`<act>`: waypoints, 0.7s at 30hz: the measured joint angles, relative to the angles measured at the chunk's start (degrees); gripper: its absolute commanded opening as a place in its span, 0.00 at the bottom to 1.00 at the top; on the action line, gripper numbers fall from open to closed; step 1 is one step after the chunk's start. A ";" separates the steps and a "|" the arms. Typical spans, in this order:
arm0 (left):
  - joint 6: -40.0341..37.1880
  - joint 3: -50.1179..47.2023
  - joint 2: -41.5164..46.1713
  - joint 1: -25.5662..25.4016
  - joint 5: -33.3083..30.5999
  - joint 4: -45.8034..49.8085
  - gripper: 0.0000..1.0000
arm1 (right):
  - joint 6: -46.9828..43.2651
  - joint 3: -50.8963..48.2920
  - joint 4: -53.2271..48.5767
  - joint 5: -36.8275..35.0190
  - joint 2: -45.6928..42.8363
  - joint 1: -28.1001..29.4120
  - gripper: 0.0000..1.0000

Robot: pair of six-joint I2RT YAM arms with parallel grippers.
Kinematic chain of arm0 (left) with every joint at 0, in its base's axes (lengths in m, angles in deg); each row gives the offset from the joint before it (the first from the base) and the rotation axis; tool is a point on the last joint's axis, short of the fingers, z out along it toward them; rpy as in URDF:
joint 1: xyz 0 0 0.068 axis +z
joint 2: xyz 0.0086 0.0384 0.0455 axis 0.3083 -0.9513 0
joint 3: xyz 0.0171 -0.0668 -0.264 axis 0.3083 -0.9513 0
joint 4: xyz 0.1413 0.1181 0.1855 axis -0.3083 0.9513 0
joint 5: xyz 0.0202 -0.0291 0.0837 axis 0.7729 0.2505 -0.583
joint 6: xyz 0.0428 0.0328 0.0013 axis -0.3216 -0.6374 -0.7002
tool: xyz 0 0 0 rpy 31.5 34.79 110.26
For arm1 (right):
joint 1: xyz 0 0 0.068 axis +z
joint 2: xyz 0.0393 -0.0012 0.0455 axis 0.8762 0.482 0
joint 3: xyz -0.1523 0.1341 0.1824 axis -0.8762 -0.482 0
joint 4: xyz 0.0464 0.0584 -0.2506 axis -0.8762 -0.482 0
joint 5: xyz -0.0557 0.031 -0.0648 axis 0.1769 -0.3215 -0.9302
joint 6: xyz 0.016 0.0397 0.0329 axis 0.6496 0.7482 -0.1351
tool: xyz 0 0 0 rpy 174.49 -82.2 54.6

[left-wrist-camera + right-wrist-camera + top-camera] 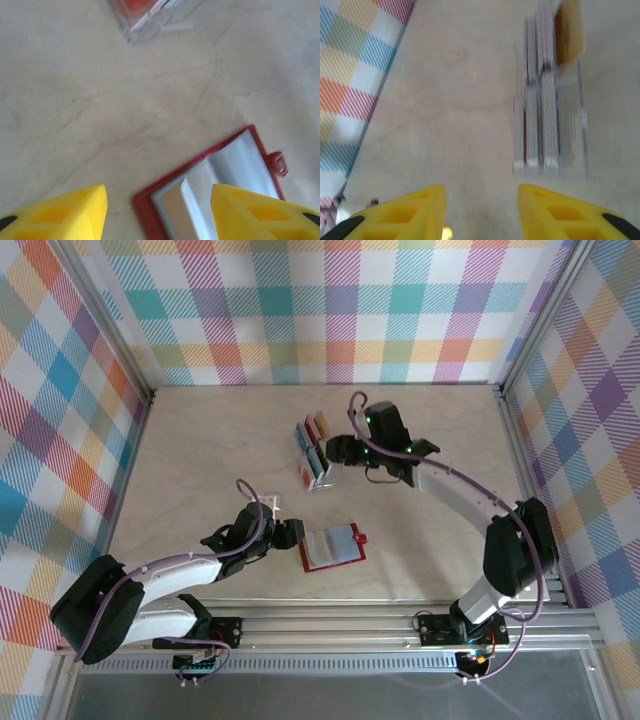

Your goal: Put the credit cards into the card holder

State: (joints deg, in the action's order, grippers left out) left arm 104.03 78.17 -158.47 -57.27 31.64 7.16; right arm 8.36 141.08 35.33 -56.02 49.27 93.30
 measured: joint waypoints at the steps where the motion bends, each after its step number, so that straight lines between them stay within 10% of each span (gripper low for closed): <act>1: -0.07 1.05 -0.61 0.81 0.85 -0.02 0.57 | -0.59 3.23 -0.61 0.00 2.19 -0.70 0.42; 21: -0.11 13.94 -11.32 8.85 8.94 0.44 0.57 | -13.09 46.66 -19.87 -0.57 39.06 -5.16 0.48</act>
State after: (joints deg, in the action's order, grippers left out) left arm 103.92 92.11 -169.79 -48.42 40.58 7.60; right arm -4.73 187.74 15.46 -56.58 88.33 88.15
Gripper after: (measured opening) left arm 0.576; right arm 0.493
